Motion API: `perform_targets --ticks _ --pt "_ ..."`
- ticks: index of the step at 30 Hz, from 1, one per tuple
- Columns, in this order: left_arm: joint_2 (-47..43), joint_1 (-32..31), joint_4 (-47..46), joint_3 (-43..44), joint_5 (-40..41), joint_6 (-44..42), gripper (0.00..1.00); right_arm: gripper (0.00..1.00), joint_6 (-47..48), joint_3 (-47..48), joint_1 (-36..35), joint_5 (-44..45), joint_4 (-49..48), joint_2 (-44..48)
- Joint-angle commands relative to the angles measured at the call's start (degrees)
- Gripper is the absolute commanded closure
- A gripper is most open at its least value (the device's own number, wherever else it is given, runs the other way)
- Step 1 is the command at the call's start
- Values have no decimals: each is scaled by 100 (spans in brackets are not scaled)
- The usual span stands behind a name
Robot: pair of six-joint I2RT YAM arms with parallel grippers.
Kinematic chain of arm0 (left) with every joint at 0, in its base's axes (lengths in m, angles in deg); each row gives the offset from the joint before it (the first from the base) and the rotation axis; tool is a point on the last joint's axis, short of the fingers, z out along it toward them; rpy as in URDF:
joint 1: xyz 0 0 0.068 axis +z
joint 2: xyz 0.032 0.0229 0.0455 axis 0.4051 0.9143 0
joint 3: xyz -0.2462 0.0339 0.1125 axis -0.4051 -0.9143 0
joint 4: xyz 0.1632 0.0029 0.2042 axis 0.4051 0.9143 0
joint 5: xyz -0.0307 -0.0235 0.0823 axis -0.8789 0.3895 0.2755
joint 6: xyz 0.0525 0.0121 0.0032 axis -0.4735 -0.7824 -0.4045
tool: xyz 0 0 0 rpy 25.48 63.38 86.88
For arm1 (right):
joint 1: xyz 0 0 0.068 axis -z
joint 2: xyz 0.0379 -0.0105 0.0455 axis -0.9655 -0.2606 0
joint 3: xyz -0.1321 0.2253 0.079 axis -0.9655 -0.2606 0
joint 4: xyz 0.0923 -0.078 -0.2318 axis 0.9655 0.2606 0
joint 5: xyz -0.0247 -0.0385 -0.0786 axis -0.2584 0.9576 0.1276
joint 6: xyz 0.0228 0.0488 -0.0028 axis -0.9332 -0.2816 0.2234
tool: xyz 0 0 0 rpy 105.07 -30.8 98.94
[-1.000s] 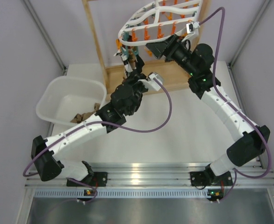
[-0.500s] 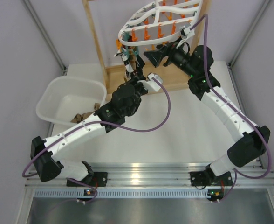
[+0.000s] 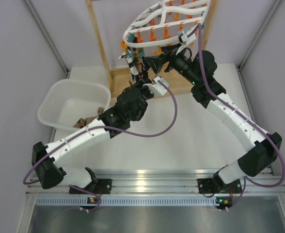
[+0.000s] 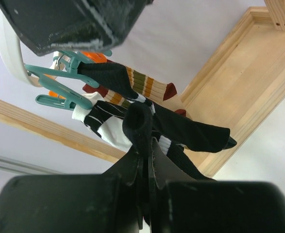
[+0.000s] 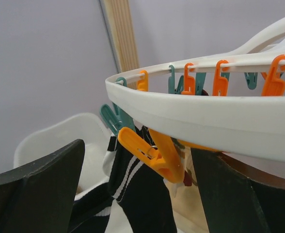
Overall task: Clip the socks to the hanger
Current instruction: Open the clamp at the hanger.
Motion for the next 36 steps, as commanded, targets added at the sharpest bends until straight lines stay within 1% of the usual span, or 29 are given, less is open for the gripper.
perform_targets --ticks 1,8,19,22,25,27,29,30,31,34,35,36 --pt "-263 30 -92 235 6 75 100 11 321 168 -126 329 -128 176" --pt "-299 39 -48 200 6 84 100 14 356 265 -214 873 -198 97" --pt "-351 56 -21 147 -3 75 100 16 373 573 -284 1006 -189 -141" --pt "-369 65 -21 147 6 75 100 18 452 643 -337 1164 -137 -211" --pt "-378 65 -13 147 -3 84 100 25 496 749 -363 1296 13 -307" --pt "-395 65 -4 147 -3 75 100 33 523 775 -381 1331 57 -317" --pt "-404 83 5 129 -3 84 100 44 523 775 -381 1305 75 -317" --pt "-413 91 5 121 -12 93 100 47 470 784 -389 1305 83 -317" --pt "-421 92 -4 94 -12 75 100 57 461 775 -381 1262 83 -317" --pt "-448 92 -21 50 -12 93 100 67 295 749 -372 1112 57 -273" --pt "-448 92 -39 42 -3 93 100 73 251 731 -372 1051 40 -255" --pt "-457 92 -39 15 -12 110 100 76 172 705 -381 963 13 -229"
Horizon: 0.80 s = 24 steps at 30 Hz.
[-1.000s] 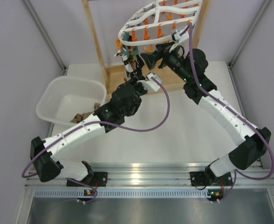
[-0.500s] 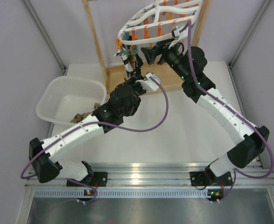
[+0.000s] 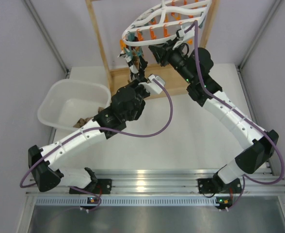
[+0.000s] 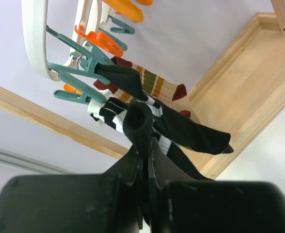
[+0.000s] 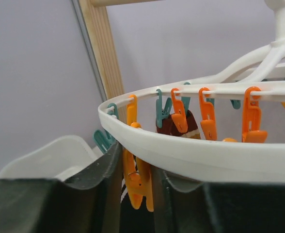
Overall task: Clip the socks to the hanger
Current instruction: Open the clamp at the hanger.
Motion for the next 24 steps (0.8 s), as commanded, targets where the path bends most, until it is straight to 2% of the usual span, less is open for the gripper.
perform_targets --ticks 1,2,7,12,19,24 --pt "-240 26 -135 0 -29 71 100 80 -185 150 -16 -185 -44 47" --pt "-249 26 -144 -9 -38 106 100 87 -246 123 -16 -211 -61 55" --pt "-337 26 -205 -79 -64 238 100 100 -773 167 98 -518 -53 21" --pt "-530 26 -661 -421 -188 116 100 100 -1694 228 300 -861 -17 -76" --pt "-601 26 -2621 -1116 -214 -754 100 100 -2821 132 573 -1336 -325 -173" --pt "-460 26 -4183 -1494 -722 -957 100 100 -3182 114 696 -1529 -615 -270"
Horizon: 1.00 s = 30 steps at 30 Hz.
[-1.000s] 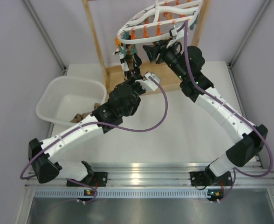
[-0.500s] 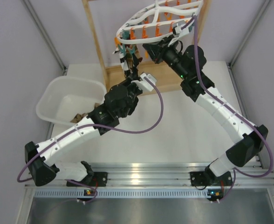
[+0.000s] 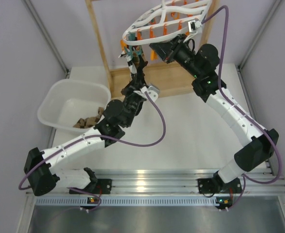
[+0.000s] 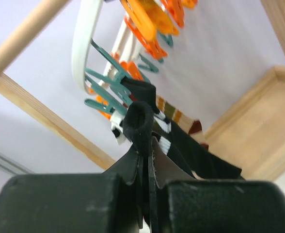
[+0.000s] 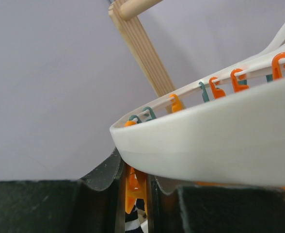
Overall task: Clip the socks to the hanger
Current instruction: Open the clamp at the hanger, then clamp the sock onto the hanger.
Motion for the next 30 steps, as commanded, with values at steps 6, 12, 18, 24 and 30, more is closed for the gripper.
perform_targets --ticks 6,12,18,24,30 --pt "-54 39 -2267 -384 -1145 196 100 100 -839 44 262 -562 -774 -250" --pt "-168 232 -1556 -111 -1338 1485 100 100 -1032 44 385 -800 -1117 -294" --pt "-335 391 -1247 -199 -1953 1972 100 100 -1181 -8 447 -1020 -1433 -321" --pt "-282 408 -1002 56 -2559 2542 100 100 -1261 -176 482 -1152 -1645 -259" --pt "-133 408 -773 328 -2736 2885 100 100 -1296 -255 534 -1275 -1794 -207"
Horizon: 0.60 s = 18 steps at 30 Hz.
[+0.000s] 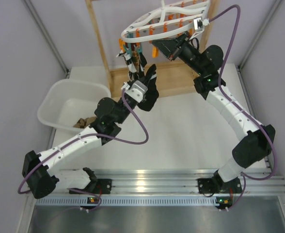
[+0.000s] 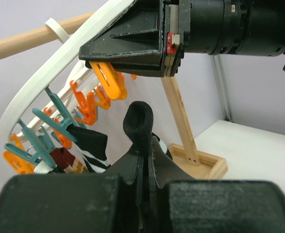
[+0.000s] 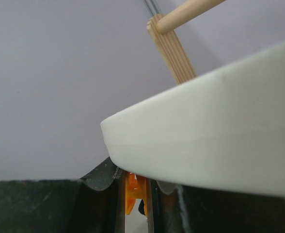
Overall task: Clip the socks to the hanger
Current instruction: Clamp the sock onto the hanger.
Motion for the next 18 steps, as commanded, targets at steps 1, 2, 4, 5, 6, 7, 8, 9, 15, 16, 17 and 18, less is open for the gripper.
perform_targets --ticks 1,2,4,5,6,7,8,9,15,16,17,18 --pt "107 19 158 468 -227 486 100 100 -170 -67 100 -165 -339 45" --pt "160 37 264 660 -192 582 100 100 -179 -84 108 -165 -348 54" --pt "283 81 519 837 -191 820 100 100 -214 -102 126 -200 -409 54" --pt "310 107 546 908 -192 847 100 100 -232 -111 126 -226 -427 54" --pt "336 107 555 926 -183 795 100 100 -241 -111 143 -244 -444 54" --pt "371 116 555 952 -174 786 100 100 -249 -111 144 -244 -453 45" --pt "380 116 564 970 -174 768 100 100 -258 -102 152 -261 -453 54" --pt "389 133 590 987 -183 777 100 100 -267 -93 161 -262 -462 63" --pt "468 221 818 1022 -78 733 100 100 -285 3 179 -314 -506 1" --pt "503 239 819 1031 -34 724 100 100 -285 3 170 -332 -506 -8" --pt "521 283 810 1075 1 698 100 100 -285 3 179 -349 -506 -16" --pt "538 300 801 1093 2 689 100 100 -276 -5 187 -358 -497 -16"
